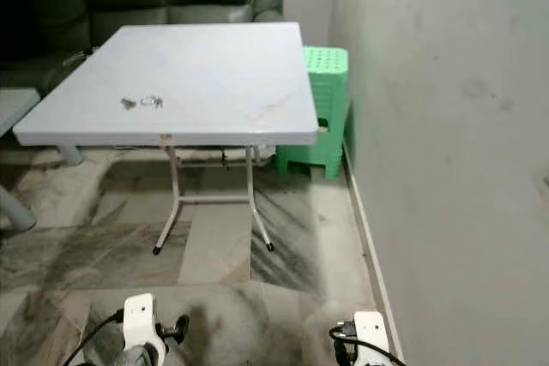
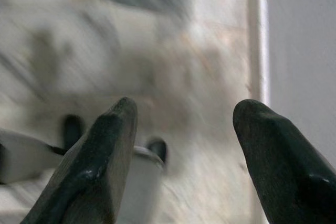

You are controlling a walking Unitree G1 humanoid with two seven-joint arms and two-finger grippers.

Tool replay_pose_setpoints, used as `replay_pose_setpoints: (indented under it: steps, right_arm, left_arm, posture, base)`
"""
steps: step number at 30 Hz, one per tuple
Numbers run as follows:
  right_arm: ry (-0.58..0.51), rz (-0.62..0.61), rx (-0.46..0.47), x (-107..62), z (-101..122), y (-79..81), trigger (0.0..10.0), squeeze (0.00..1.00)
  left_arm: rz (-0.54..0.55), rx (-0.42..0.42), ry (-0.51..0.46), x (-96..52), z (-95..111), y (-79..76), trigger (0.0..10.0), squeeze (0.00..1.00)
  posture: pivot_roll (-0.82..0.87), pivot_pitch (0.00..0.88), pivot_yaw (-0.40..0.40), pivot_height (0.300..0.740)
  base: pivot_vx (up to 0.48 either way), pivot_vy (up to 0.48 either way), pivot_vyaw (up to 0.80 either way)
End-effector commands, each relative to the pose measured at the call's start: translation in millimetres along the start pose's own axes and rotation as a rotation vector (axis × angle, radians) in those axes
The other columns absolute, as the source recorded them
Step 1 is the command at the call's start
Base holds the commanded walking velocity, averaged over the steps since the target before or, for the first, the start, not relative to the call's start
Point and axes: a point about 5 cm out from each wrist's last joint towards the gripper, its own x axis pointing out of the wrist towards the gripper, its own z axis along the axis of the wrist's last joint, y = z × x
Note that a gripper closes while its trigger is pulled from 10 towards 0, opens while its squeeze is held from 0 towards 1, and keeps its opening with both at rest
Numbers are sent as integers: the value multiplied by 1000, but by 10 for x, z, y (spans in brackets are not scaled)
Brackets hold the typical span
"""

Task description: Hang keys on a hook

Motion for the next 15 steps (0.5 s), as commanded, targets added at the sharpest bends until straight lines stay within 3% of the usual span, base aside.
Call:
replay_pose_setpoints:
  steps: [1,15]
  right_arm:
    - [-29,16,1,30,92,53,10000,0]
    - [-27,16,3,25,79,45,10000,0]
  left_arm:
    - [31,6,14,-17,-24,102,10000,0]
    - [34,5,12,-16,-19,102,10000,0]
  posture:
    - [-21,0,-14,740]
    - [-18,0,-18,740]
  base:
    - [0,435,0]
    - [0,459,0]
